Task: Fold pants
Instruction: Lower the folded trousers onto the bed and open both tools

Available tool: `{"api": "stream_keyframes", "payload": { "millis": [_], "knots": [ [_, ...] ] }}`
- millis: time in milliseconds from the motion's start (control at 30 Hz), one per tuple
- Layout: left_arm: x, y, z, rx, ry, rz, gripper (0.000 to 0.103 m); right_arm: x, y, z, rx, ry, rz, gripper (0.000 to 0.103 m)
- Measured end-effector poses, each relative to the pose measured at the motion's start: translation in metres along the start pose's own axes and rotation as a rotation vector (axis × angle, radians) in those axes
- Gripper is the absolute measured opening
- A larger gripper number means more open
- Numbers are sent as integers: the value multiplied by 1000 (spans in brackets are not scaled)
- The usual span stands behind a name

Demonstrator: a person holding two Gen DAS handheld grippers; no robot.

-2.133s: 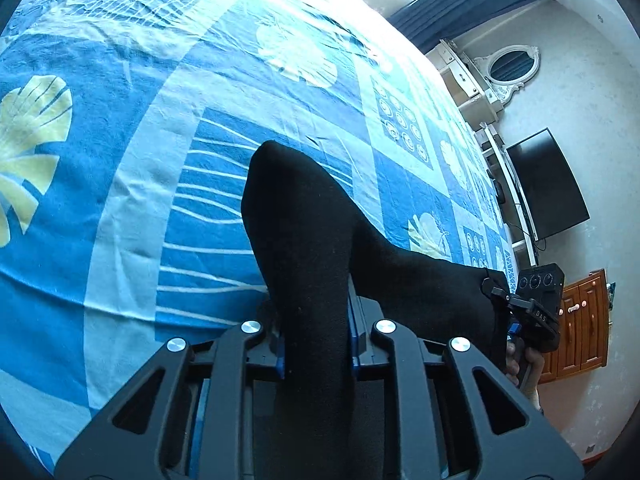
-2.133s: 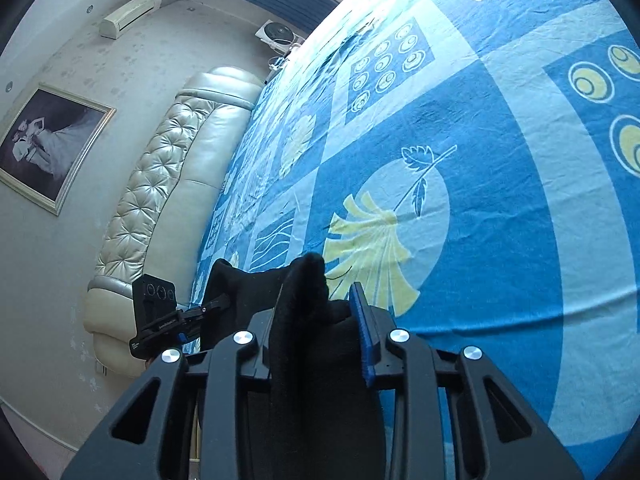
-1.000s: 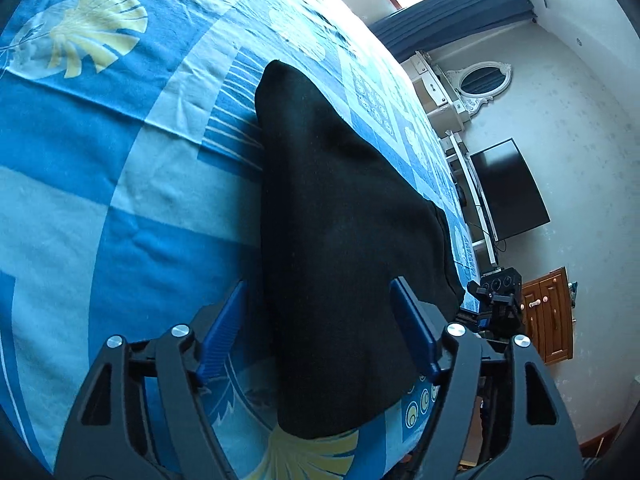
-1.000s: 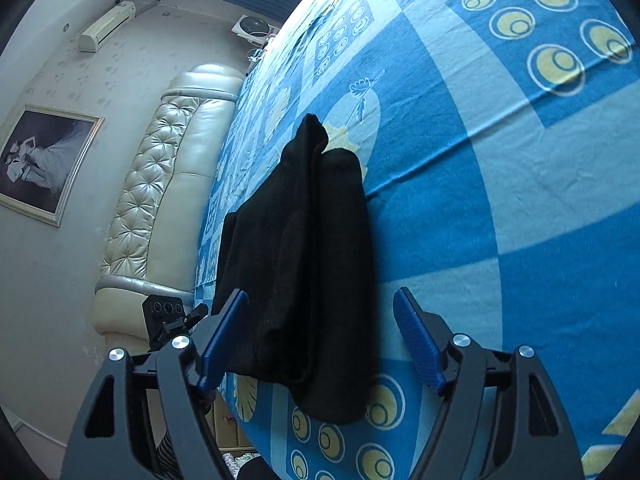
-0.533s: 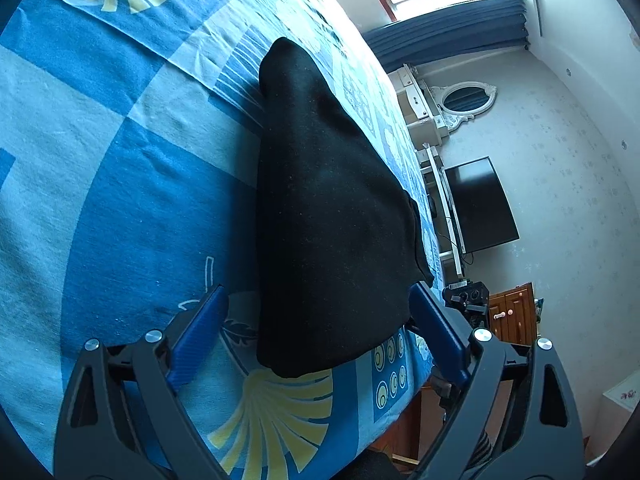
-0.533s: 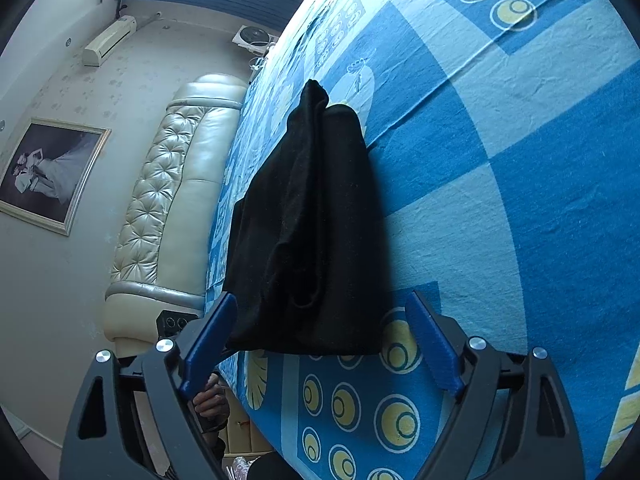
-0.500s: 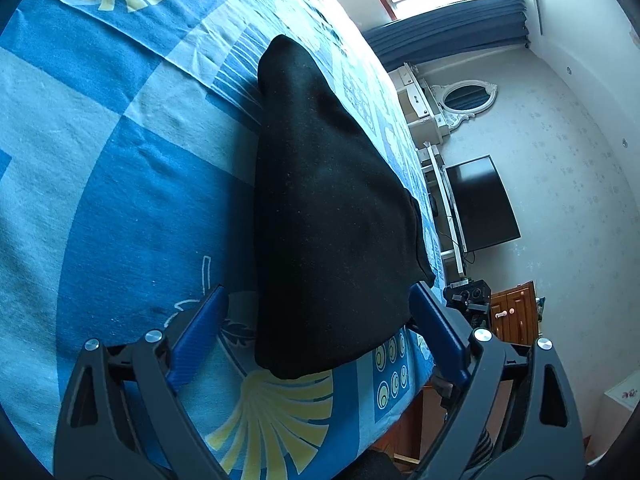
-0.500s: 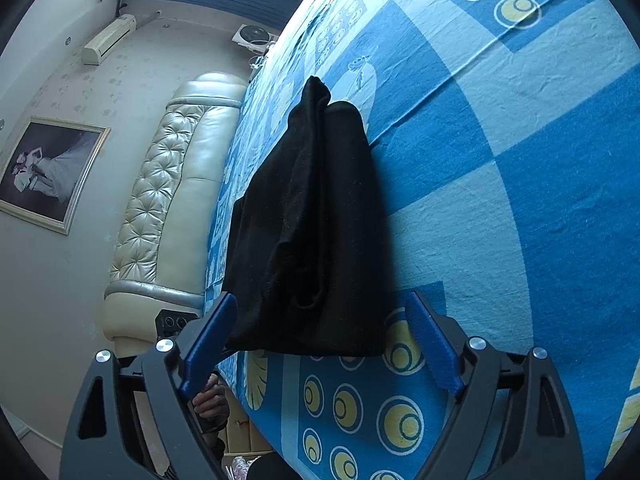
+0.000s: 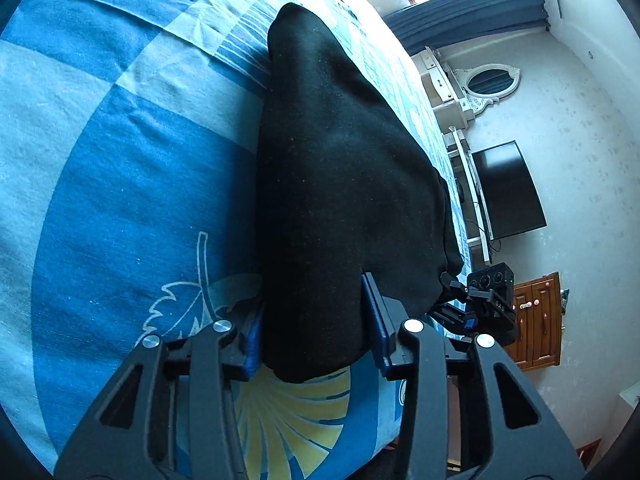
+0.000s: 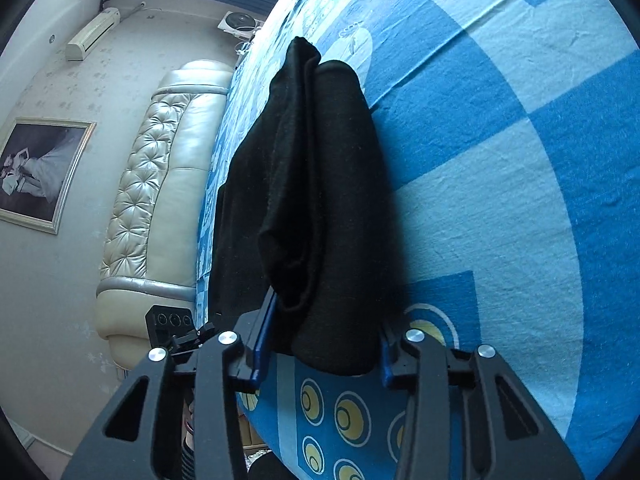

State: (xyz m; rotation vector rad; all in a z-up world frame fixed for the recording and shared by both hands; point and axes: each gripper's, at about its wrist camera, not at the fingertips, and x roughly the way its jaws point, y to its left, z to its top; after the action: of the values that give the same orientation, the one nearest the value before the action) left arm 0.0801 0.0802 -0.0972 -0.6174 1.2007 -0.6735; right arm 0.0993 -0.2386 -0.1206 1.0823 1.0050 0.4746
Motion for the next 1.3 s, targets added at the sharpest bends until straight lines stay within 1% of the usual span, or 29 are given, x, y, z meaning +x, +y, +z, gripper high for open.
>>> {"api": "stream_keyframes", "payload": {
  "millis": [100, 200, 533, 800, 1300],
  "knots": [
    [-3, -9, -1, 42, -7, 51, 33, -2, 0, -3, 9, -8, 18, 35],
    [-5, -15, -1, 60, -9, 85, 32, -4, 3, -7, 4, -12, 13, 34],
    [-10, -21, -7, 85, -14, 140, 31, -11, 9, -16, -12, -5, 2, 33],
    [-7, -30, -3, 94, -8, 161, 31, -14, 3, -30, 1, -4, 13, 33],
    [-5, -33, 1, 77, -5, 146, 31, -21, -2, -46, -14, 17, 18, 33]
  ]
}}
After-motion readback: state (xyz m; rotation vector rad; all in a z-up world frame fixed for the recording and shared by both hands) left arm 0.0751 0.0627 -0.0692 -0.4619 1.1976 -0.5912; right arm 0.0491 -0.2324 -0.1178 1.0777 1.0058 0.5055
